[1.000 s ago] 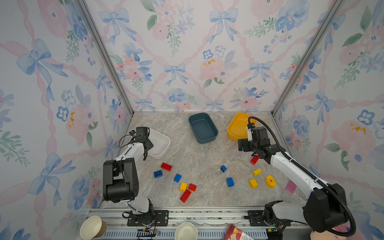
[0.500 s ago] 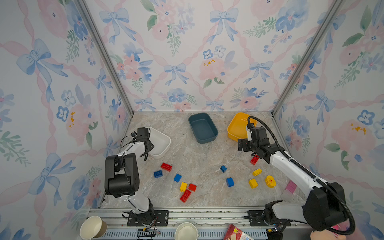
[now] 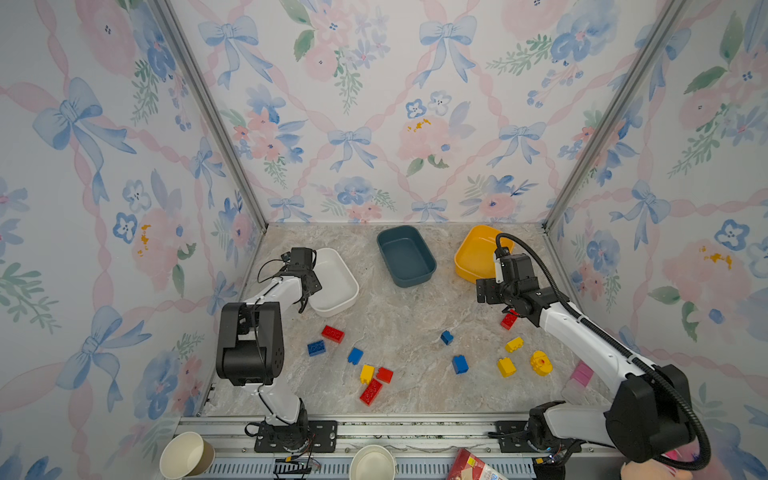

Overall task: Sort the legos into containers by color
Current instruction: 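Push the white bin toward the teal bin with left gripper while right gripper advances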

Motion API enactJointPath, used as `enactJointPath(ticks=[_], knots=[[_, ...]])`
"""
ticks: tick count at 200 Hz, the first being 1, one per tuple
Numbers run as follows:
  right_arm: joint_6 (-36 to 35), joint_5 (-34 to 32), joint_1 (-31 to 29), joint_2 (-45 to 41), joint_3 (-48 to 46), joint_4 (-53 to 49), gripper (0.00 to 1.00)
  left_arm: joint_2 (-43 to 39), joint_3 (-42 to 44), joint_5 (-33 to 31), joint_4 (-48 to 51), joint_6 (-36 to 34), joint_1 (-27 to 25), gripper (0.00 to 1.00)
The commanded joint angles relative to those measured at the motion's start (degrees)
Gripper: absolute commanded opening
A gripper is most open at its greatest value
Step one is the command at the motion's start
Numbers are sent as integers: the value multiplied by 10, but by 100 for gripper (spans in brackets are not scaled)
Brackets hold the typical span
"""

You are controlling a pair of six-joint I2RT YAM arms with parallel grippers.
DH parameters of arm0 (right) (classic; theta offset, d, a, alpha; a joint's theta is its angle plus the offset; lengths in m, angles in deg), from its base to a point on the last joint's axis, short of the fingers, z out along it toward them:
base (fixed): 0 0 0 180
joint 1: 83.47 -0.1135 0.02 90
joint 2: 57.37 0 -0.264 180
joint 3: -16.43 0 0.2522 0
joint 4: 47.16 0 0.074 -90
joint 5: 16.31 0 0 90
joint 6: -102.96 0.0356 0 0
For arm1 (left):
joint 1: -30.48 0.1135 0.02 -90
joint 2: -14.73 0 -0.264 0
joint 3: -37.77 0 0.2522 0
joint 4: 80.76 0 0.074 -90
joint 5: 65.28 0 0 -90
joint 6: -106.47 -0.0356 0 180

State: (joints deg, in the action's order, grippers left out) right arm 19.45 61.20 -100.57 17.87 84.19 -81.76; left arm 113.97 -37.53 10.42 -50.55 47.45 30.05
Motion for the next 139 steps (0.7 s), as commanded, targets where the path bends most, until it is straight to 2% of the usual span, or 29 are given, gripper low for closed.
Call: enactJointPath(ticks=[1,33,139], knots=[[7,-8,-8,-16,13,-25,97,25,-23,0,11,-27,-18,4],[10,-5,-9,-18,13,-28,97,50,-48,3,11,-38,-46,0],[17,-2,-28,6,30,-35,97,122,-132,30,20,-61,-109,0]])
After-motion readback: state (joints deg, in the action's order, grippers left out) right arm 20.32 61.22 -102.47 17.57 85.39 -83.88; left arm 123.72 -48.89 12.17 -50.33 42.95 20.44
